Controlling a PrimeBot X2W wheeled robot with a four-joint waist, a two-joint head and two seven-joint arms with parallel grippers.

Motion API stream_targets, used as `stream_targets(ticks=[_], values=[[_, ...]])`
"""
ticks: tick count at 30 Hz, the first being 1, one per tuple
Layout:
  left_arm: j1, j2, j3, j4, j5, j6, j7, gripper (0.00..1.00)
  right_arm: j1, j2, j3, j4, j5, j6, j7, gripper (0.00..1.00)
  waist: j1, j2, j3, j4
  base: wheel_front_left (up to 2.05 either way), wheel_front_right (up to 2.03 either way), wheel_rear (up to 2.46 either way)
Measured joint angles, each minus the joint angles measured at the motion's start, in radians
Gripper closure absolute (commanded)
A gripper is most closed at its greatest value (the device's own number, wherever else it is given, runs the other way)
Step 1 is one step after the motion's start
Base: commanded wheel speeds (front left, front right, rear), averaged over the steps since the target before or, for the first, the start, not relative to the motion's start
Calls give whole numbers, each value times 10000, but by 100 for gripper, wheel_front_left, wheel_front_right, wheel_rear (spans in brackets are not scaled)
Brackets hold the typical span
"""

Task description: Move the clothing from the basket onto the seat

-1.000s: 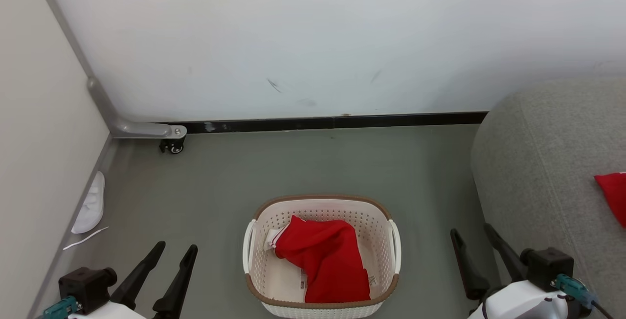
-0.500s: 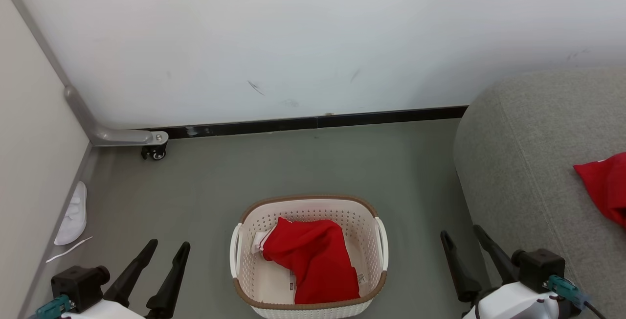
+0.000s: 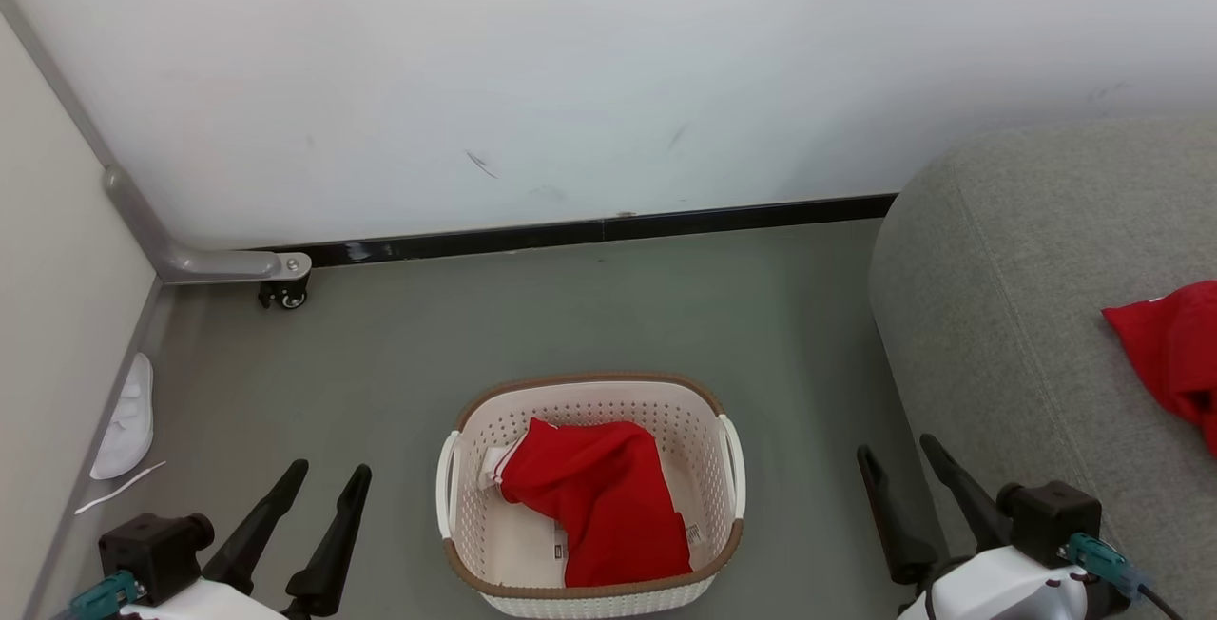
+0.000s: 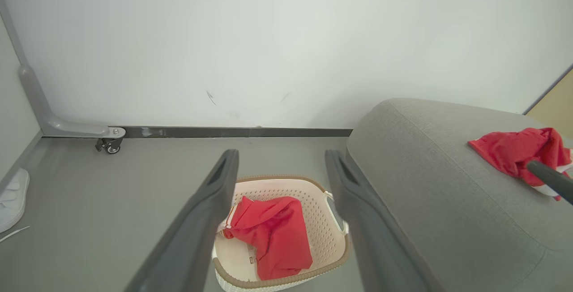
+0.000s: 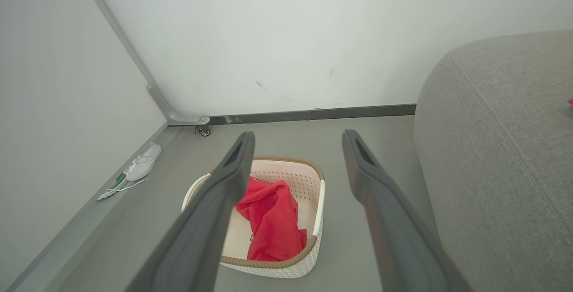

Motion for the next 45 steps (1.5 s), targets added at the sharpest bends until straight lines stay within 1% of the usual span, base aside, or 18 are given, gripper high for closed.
stream_targets(ticks=[9,11,15,19,26,33,38,41,45], values=[[3,-71,2,0,69,-59,0,0,0,0,-8,-134,36,0,0,0,0,0,133,-20,0,0,0],[3,-79,0,0,71,-144,0,0,1,0,-10,-134,81,0,0,0,0,0,186,-23,0,0,0],[3,-81,-50,-4,151,-178,0,0,5,0,10,-134,81,0,0,0,0,0,318,-25,0,0,0],[2,-88,-265,-13,249,-278,4,0,18,2,92,-123,69,0,0,0,0,0,486,-26,0,0,0],[-90,-174,-696,-42,777,-280,113,0,169,2,199,-144,69,0,0,0,0,0,867,-28,0,0,0],[-825,-249,-1168,115,1375,-282,468,0,168,2,387,-221,71,0,0,0,0,0,1337,-80,0,0,0],[-1362,-497,-1496,276,1503,-420,763,0,158,4,360,-334,117,0,0,0,0,0,1673,-205,0,0,0],[-1708,-520,-1693,437,1762,-585,991,0,159,2,324,-401,320,0,0,0,0,0,1874,-318,0,0,0],[-2083,-589,-1799,782,1762,-625,1348,0,160,4,272,-604,541,0,0,0,0,0,2142,-503,0,0,0]])
